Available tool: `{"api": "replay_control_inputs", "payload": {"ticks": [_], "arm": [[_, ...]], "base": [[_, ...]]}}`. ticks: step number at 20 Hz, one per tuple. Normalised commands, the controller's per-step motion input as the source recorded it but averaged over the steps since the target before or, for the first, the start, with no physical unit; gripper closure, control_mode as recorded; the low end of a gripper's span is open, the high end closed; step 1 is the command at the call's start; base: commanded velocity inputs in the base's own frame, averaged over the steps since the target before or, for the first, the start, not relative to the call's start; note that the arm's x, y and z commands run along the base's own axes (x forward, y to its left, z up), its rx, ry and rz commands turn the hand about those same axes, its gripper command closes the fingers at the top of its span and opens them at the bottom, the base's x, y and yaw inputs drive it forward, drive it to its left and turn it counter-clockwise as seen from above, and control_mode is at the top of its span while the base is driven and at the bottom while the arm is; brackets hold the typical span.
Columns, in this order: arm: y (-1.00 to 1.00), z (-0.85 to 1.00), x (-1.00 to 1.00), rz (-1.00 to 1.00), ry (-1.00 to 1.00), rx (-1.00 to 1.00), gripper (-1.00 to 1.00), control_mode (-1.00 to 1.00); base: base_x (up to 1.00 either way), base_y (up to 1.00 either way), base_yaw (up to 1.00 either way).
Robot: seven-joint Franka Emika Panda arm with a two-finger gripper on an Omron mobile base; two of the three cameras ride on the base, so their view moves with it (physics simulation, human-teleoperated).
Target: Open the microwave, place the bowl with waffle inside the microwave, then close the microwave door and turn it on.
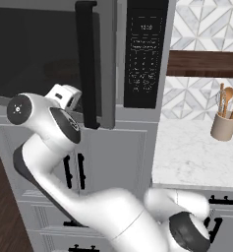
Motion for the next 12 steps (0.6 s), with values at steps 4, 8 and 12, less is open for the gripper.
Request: {"api": "replay_control_inputs", "payload": {"ticks": [4, 8, 12], "arm": [[-0.07, 0.32, 0.70, 0.21, -0.18, 0.11, -1.00, -1.00], [0.00, 0.37, 0.61, 0.18, -0.14, 0.09, -1.00, -1.00], [0.00, 0.26, 0.55, 0.14, -0.06, 0.06, -1.00, -1.00]], "base": [[0.00, 0.00, 0.00], [0.00, 0.00, 0.00], [0.00, 0.00, 0.00]]}}
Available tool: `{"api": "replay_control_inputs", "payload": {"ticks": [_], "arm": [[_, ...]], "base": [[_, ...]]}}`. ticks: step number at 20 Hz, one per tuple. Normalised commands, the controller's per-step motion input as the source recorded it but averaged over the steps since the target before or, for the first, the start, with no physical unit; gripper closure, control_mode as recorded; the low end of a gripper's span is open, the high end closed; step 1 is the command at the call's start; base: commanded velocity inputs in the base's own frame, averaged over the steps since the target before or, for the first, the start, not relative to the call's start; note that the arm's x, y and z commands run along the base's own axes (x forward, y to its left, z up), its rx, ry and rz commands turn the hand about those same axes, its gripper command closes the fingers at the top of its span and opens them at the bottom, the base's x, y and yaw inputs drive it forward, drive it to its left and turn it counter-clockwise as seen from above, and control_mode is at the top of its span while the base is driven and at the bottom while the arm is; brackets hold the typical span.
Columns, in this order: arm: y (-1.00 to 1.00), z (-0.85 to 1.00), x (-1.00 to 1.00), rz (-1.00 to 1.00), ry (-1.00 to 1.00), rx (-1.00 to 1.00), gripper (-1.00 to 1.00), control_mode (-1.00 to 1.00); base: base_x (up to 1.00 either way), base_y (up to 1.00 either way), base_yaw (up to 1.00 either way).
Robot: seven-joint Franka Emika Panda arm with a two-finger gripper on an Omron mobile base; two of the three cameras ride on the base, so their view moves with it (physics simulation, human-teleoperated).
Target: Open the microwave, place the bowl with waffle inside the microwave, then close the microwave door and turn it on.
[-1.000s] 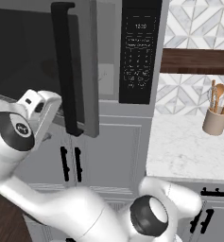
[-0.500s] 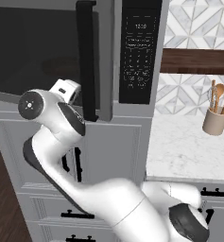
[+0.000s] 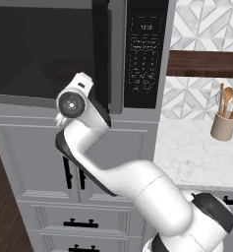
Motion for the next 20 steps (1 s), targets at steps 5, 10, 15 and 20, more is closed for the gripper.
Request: {"api": "replay_control_inputs", "payload": {"ticks": [5, 10, 15, 20], "arm": [[0.00, 0.10, 0.59, 0.06, 0.00, 0.02, -1.00, -1.00], [0.00, 0.00, 0.65, 0.00, 0.00, 0.00, -1.00, -1.00], [0.02, 0.00, 0.49, 0.00, 0.00, 0.00, -1.00, -1.00], [0.37, -0.02, 0.04, 0.00, 0.00, 0.00, -1.00, -1.00]], "base": [[0.00, 0.00, 0.00], [0.00, 0.00, 0.00], [0.00, 0.00, 0.00], [0.00, 0.00, 0.00]]}}
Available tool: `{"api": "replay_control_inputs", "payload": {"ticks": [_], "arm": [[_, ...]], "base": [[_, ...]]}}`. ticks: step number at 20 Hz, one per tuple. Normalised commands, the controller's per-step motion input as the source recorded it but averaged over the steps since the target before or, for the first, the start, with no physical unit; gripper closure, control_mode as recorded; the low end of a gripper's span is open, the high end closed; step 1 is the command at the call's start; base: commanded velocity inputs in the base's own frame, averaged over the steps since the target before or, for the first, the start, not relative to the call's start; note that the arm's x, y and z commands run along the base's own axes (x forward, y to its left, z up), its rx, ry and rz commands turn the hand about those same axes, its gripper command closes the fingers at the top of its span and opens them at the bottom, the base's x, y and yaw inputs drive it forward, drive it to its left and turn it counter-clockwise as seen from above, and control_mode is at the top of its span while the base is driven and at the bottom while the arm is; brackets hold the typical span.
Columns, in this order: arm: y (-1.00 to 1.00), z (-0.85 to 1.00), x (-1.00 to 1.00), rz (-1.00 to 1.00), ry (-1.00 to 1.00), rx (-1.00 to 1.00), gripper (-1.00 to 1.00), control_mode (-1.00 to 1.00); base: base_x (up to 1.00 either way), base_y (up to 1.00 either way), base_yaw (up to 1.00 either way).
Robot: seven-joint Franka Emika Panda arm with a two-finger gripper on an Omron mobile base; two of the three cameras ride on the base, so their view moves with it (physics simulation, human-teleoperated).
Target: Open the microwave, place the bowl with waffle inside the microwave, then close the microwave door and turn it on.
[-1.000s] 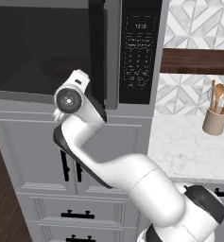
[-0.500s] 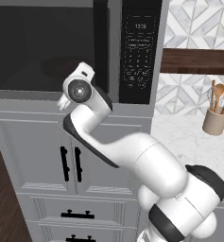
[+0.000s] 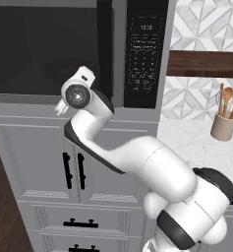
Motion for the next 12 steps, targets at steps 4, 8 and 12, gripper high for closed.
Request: {"api": "replay_control_inputs", "payload": {"ticks": [4, 8, 12], "arm": [[0.54, 0.00, 0.00, 0.00, 0.00, 0.00, -1.00, -1.00], [0.20, 0.01, -0.31, 0.00, 0.00, 0.00, -1.00, -1.00], [0.00, 0.06, -0.94, 0.00, -0.05, 0.00, -1.00, -1.00]], "base": [[0.00, 0.00, 0.00], [0.00, 0.00, 0.00], [0.00, 0.00, 0.00]]}}
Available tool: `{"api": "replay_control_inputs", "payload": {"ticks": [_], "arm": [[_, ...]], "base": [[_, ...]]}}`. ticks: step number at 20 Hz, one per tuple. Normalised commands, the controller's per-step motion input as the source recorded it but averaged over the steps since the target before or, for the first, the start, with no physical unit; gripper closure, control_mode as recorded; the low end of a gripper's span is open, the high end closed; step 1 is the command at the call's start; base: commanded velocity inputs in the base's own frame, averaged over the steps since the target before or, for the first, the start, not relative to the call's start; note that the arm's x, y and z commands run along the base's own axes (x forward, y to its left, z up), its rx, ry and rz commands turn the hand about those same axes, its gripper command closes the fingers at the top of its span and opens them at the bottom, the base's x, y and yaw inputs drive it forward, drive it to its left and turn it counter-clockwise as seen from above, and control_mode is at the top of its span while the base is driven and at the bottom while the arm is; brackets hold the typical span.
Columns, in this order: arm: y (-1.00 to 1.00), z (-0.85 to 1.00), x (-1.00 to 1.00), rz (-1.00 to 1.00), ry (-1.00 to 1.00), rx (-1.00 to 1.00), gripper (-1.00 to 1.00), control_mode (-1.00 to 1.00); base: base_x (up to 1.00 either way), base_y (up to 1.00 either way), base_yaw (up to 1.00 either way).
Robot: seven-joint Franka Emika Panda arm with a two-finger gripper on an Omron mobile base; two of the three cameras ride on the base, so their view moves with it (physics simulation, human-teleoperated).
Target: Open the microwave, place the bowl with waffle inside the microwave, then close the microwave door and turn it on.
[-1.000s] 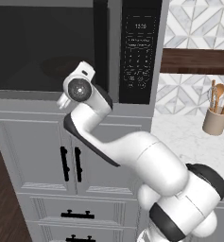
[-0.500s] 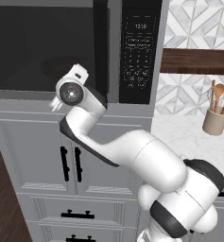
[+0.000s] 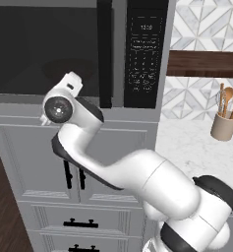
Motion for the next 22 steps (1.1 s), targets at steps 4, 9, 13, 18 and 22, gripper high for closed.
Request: {"api": "replay_control_inputs", "payload": {"ticks": [4, 9, 13, 18, 22], "arm": [[-0.01, 0.18, -1.00, 0.00, -0.12, 0.00, -1.00, -1.00], [-0.45, 0.16, -1.00, 0.00, -0.17, 0.00, -1.00, -1.00], [-0.97, 0.06, -0.83, 0.00, -0.15, -0.01, -1.00, -1.00], [-1.00, -0.07, -0.54, 0.00, -0.10, -0.01, -1.00, -1.00], [-0.92, -0.08, -0.02, 0.00, 0.04, -0.02, -1.00, -1.00]], "base": [[0.00, 0.00, 0.00], [0.00, 0.00, 0.00], [0.00, 0.00, 0.00], [0.00, 0.00, 0.00], [0.00, 0.00, 0.00]]}}
